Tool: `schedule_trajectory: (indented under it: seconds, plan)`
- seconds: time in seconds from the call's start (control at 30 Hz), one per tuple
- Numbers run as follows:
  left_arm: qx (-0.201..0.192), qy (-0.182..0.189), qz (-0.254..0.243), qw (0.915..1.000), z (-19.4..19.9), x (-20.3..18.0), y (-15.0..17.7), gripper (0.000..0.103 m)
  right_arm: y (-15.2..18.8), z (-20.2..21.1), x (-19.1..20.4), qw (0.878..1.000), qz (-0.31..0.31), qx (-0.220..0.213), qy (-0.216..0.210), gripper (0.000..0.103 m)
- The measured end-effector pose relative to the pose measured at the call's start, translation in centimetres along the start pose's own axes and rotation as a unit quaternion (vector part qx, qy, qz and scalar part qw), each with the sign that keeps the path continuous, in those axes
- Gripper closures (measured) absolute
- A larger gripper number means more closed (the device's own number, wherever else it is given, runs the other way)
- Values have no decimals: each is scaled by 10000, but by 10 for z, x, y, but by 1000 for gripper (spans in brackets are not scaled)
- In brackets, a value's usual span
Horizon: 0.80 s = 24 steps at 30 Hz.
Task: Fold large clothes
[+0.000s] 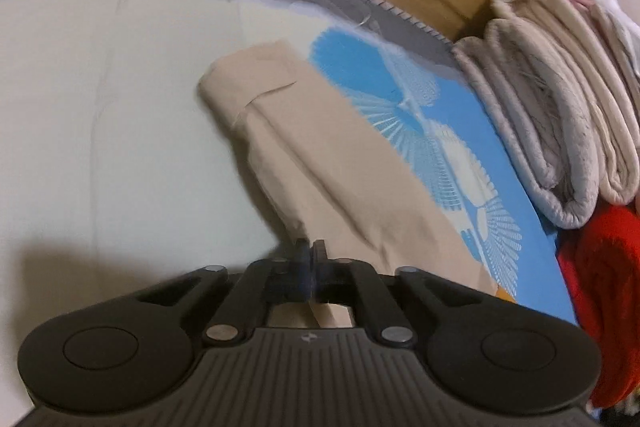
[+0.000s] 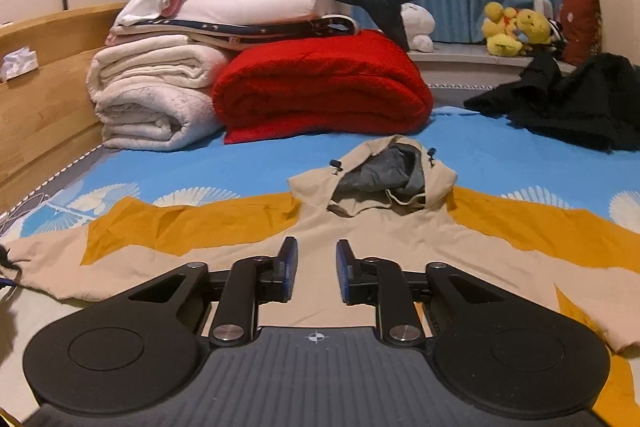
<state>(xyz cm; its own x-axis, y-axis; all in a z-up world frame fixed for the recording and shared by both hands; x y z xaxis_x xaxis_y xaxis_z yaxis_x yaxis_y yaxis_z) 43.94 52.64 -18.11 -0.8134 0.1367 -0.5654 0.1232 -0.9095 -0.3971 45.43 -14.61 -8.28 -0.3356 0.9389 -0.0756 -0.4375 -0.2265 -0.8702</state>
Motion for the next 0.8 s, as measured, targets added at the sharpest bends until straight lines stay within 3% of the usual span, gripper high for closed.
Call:
schedule_trajectory:
  seconds: [0.07,0.17,0.27,0.33,0.4,0.43,0.5,0.57,0.6,0.63,0.67,0.73,0.77,0.8]
  plan:
    - [-449,38,-399,9982,20,-24,-1,103,0,-1,-1,10000,-12,27,-12,96]
    - [-952,600,-1080,9878,72,-86,12,103,-3,3,-2,10000,-23,-13,-12,96]
    - [-966,1320,-1678,9722,130,-151,62,103,-5,9,-5,10000,-69,-6,-35,96]
    - [-789,1933,-2068,9558,170,-190,116,103,-4,12,-9,9999,-112,66,-19,96]
    - [-499,2541,-2669,9283,212,-225,189,103,-1,15,-15,9995,-258,176,62,96]
    - [-205,2852,-2990,9104,230,-237,232,103,1,16,-18,9991,-363,219,96,96]
    - [780,3368,-3763,8596,257,-248,331,103,9,19,-28,9970,-663,347,202,96]
    - [1735,3333,-4363,8176,265,-234,409,96,17,22,-39,9939,-914,491,368,94]
    - [2334,3167,-4677,7916,264,-220,447,92,22,23,-46,9916,-1036,593,493,90]
    - [2671,3010,-4851,7764,264,-209,468,90,27,25,-53,9895,-1124,678,606,87]
    - [2768,2892,-4952,7711,266,-200,479,90,33,26,-61,9867,-1230,767,737,83]
    - [2567,2901,-4994,7750,272,-202,470,90,40,29,-76,9819,-1403,881,920,81]
    - [2400,2888,-4908,7862,273,-207,455,87,43,29,-82,9802,-1473,907,967,81]
    - [2187,2790,-4732,8065,272,-213,435,85,44,31,-87,9782,-1569,920,999,81]
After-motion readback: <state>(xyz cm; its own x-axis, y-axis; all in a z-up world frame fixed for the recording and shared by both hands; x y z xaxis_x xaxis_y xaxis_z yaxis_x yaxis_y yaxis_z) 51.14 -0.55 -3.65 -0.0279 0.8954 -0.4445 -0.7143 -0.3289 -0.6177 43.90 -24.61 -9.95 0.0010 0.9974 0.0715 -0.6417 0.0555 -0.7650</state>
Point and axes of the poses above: each gripper's, at about its wrist camera, not at the fingertips, and z roughly against the way its jaws point, x to its left, y to its underside, the point moved 9 cm from there along -z, roughly the way its jaws point, and after that the axes turned 15 degrees about z, right-handed, at the moved point
